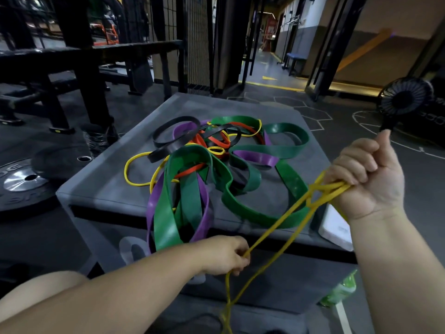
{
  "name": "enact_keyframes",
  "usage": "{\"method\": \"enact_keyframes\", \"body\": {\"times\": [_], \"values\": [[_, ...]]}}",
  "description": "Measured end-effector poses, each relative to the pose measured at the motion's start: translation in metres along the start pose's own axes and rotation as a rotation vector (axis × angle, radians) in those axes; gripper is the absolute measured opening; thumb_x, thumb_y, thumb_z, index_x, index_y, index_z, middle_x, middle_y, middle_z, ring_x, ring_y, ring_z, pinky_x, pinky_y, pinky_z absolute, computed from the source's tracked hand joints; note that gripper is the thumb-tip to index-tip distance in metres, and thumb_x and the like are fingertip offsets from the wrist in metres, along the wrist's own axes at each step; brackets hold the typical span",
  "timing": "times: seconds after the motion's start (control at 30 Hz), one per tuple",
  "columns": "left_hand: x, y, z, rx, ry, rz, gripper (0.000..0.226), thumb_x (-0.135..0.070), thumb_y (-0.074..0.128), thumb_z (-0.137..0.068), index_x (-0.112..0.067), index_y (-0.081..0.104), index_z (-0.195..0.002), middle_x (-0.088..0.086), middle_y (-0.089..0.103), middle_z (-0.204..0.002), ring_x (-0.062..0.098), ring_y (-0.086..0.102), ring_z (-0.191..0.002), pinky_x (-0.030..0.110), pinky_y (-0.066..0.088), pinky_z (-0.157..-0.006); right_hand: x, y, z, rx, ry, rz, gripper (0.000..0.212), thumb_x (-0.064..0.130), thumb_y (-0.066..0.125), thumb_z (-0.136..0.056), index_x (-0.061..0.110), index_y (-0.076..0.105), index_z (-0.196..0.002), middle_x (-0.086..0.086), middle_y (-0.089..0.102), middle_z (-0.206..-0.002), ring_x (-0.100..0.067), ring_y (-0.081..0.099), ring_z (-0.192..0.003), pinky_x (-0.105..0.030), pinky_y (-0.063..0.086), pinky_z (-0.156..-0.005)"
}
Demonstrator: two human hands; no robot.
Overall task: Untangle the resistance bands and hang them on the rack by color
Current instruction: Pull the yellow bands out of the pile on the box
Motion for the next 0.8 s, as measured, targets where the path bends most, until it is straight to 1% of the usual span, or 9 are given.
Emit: {"method": "enact_keyframes", "body": {"times": [0.07,0.17,0.27,0.37,0.47,0.53,0.63,0.7,0.8], "values": [[-0.003,-0.002,0.0,-0.061,0.011,0.0,0.015,-0.018,0.05,-0.097,-0.026,0.054,-0.085,-0.001,0.058,-0.082,0.01,0.054,-0.069,0.024,0.046,-0.067,0.001,0.005,0.002,-0.197,-0.172,0.167,0.027,0.038,0.064,-0.087,0.017,0.058,-0.071,0.007,0.04,-0.05,-0.005,0.028,-0.04,-0.016,0.024,-0.042],[-0.011,-0.01,0.004,-0.154,0.069,-0.043,0.015,-0.025,0.047,-0.099,-0.032,0.059,-0.094,-0.005,0.056,-0.081,0.01,0.053,-0.071,0.031,0.051,-0.073,-0.008,0.006,-0.001,-0.429,-0.332,0.341,0.021,0.029,0.053,-0.094,0.021,0.054,-0.075,0.011,0.033,-0.055,-0.003,0.028,-0.044,-0.014,0.026,-0.045],[-0.024,-0.016,0.009,-0.187,0.209,-0.064,0.02,-0.026,0.045,-0.1,-0.03,0.063,-0.109,-0.015,0.051,-0.067,-0.003,0.046,-0.061,0.024,0.04,-0.066,-0.021,0.003,-0.004,-0.571,-0.321,0.468,0.015,0.027,0.052,-0.095,0.021,0.052,-0.081,0.009,0.035,-0.058,-0.005,0.035,-0.048,-0.016,0.034,-0.047],[-0.033,-0.021,0.013,-0.224,0.325,-0.039,0.015,-0.025,0.045,-0.1,-0.027,0.056,-0.109,-0.013,0.052,-0.065,-0.001,0.048,-0.062,0.027,0.042,-0.069,-0.04,0.003,-0.004,-0.669,-0.193,0.689,0.017,0.026,0.046,-0.101,0.018,0.051,-0.087,0.005,0.041,-0.055,-0.012,0.049,-0.049,-0.022,0.046,-0.051],[-0.042,-0.028,0.018,-0.272,0.415,0.006,0.006,-0.02,0.046,-0.1,-0.024,0.045,-0.096,-0.01,0.056,-0.066,0.006,0.052,-0.068,0.03,0.044,-0.077,-0.066,0.006,-0.004,-0.645,-0.012,0.914,0.018,0.024,0.041,-0.103,0.015,0.048,-0.089,0.002,0.045,-0.055,-0.017,0.057,-0.049,-0.031,0.054,-0.054],[-0.047,-0.033,0.021,-0.301,0.445,0.054,0.006,-0.016,0.048,-0.099,-0.019,0.046,-0.094,-0.009,0.058,-0.065,0.001,0.051,-0.064,0.023,0.044,-0.072,-0.082,0.004,-0.003,-0.566,0.089,1.03,0.018,0.024,0.041,-0.103,0.015,0.048,-0.088,0.002,0.047,-0.056,-0.017,0.055,-0.052,-0.031,0.049,-0.054],[-0.051,-0.039,0.026,-0.291,0.463,0.134,0.015,-0.013,0.05,-0.098,-0.023,0.051,-0.087,-0.012,0.061,-0.062,0.0,0.05,-0.054,0.018,0.045,-0.06,-0.095,0.0,-0.002,-0.488,0.164,1.255,0.018,0.025,0.045,-0.102,0.017,0.052,-0.086,0.001,0.052,-0.06,-0.017,0.047,-0.058,-0.027,0.041,-0.052],[-0.05,-0.041,0.028,-0.291,0.464,0.176,0.018,-0.013,0.051,-0.098,-0.027,0.053,-0.087,-0.012,0.06,-0.059,0.004,0.046,-0.048,0.017,0.042,-0.051,-0.1,0.001,-0.002,-0.426,0.199,1.311,0.021,0.026,0.048,-0.1,0.016,0.054,-0.083,-0.008,0.051,-0.068,-0.023,0.047,-0.064,-0.03,0.042,-0.056],[-0.051,-0.045,0.03,-0.407,0.441,0.238,0.014,-0.019,0.059,-0.094,-0.03,0.05,-0.093,-0.009,0.057,-0.054,0.005,0.046,-0.044,0.021,0.041,-0.049,-0.102,0.006,-0.003,-0.401,0.236,1.336,0.026,0.025,0.045,-0.102,0.013,0.05,-0.08,-0.006,0.042,-0.059,-0.016,0.041,-0.051,-0.025,0.035,-0.048]]}}
Point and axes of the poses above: each hand's wrist, its own z-axis away from the middle knuckle, its own y-axis out of the palm, x = y × z, the point moved 1 cm from there along -z, towards the middle knuckle
